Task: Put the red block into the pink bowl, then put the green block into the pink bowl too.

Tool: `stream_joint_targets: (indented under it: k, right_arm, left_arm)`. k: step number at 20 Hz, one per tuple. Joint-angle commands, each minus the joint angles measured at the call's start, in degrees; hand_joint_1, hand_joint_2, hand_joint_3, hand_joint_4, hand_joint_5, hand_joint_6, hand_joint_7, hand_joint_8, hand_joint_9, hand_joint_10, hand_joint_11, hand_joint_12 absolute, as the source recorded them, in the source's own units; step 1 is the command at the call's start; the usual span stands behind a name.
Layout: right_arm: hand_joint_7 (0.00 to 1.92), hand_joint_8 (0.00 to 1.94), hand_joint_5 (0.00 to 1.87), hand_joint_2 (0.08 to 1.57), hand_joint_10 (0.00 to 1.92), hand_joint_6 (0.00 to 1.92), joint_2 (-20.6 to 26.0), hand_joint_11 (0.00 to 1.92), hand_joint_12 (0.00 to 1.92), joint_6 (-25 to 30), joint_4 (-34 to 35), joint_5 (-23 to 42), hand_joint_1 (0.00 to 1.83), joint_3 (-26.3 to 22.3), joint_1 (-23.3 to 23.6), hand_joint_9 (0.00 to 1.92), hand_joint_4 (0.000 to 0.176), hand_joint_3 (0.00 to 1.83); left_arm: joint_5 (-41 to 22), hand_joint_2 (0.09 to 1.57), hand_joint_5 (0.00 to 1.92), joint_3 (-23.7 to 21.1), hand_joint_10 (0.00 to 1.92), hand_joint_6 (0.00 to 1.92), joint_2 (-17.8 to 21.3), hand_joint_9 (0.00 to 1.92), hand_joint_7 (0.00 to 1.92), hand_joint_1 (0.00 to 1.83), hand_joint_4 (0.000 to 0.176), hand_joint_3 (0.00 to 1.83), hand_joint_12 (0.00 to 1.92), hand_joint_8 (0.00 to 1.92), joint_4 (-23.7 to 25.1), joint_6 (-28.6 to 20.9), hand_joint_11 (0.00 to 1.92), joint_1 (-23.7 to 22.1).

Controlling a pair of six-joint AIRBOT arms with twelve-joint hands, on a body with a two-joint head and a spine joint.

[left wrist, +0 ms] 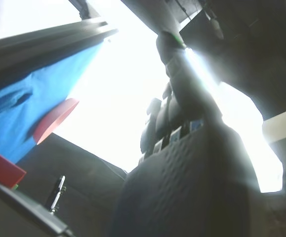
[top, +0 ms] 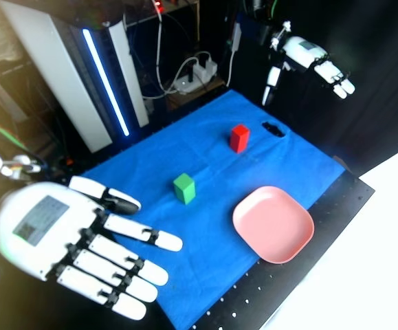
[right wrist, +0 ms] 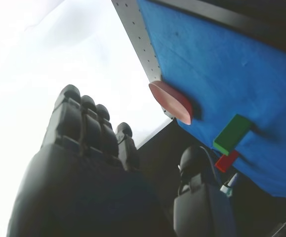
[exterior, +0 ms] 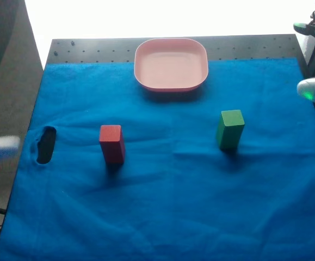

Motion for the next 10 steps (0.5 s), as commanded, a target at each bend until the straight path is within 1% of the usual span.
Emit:
stream_joint_targets:
  k: [1,2,3,5,6,7,8,9,10]
  right_arm:
    - [0.08,0.0,0.1,0.94,0.01,0.0,0.0,0.0,0.38,0.0,0.4,6.8,0.0,0.4,0.5,0.07,0.1,0.02]
    - [0.09,0.0,0.1,0.95,0.01,0.0,0.0,0.0,0.42,0.0,0.3,6.8,0.0,0.4,0.5,0.08,0.1,0.01]
    - [0.1,0.0,0.1,0.96,0.01,0.0,0.0,0.0,0.47,0.0,0.3,6.8,0.0,0.4,0.5,0.09,0.085,0.01]
    - [0.09,0.0,0.1,0.97,0.0,0.0,0.0,0.0,0.44,0.0,0.2,6.8,0.0,0.4,0.5,0.08,0.077,0.01]
    - [0.1,0.0,0.11,0.98,0.0,0.0,0.0,0.0,0.41,0.0,0.2,6.8,0.0,0.4,0.4,0.09,0.086,0.01]
    - [0.1,0.0,0.11,0.98,0.0,0.0,0.0,0.0,0.41,0.0,0.2,6.8,0.0,0.4,0.4,0.09,0.086,0.01]
    - [0.09,0.0,0.1,0.97,0.0,0.0,0.0,0.0,0.41,0.0,0.2,6.8,0.0,0.4,0.4,0.08,0.078,0.0]
    - [0.1,0.0,0.11,0.96,0.0,0.0,0.0,0.0,0.36,0.0,0.2,6.8,0.0,0.4,0.4,0.09,0.076,0.0]
    - [0.1,0.0,0.1,0.95,0.0,0.0,0.0,0.0,0.33,0.0,0.2,6.8,0.0,0.4,0.4,0.09,0.078,0.0]
  left_arm:
    - [-7.0,0.98,0.07,0.5,0.0,0.0,-0.2,0.01,0.04,0.0,0.017,0.02,0.14,0.0,1.2,-0.1,0.0,-0.4]
    - [-7.0,0.99,0.08,0.5,0.0,0.0,-0.2,0.02,0.04,0.0,0.021,0.01,0.19,0.0,1.2,-0.1,0.0,-0.4]
    - [-7.0,0.98,0.09,0.6,0.0,0.0,-0.2,0.03,0.06,0.0,0.012,0.0,0.23,0.0,1.2,-0.1,0.0,-0.4]
    - [-6.9,0.97,0.09,0.6,0.0,0.0,-0.3,0.03,0.06,0.0,0.003,0.0,0.24,0.0,1.2,-0.1,0.0,-0.5]
    - [-6.9,0.98,0.08,0.6,0.01,0.0,-0.3,0.02,0.05,0.0,0.0,0.0,0.2,0.0,1.2,-0.1,0.0,-0.5]
    - [-6.9,0.98,0.08,0.6,0.01,0.0,-0.3,0.02,0.05,0.0,0.0,0.0,0.2,0.0,1.2,-0.1,0.0,-0.5]
    - [-6.9,0.98,0.06,0.6,0.0,0.01,-0.4,0.0,0.02,0.0,0.007,0.0,0.07,0.01,1.2,-0.1,0.0,-0.5]
    - [-6.9,0.99,0.05,0.6,0.0,0.0,-0.4,0.0,0.01,0.0,0.015,0.0,0.04,0.01,1.3,-0.1,0.0,-0.5]
    - [-6.9,0.99,0.05,0.6,0.0,0.0,-0.4,0.0,0.0,0.0,0.021,0.0,0.01,0.0,1.3,-0.1,0.0,-0.5]
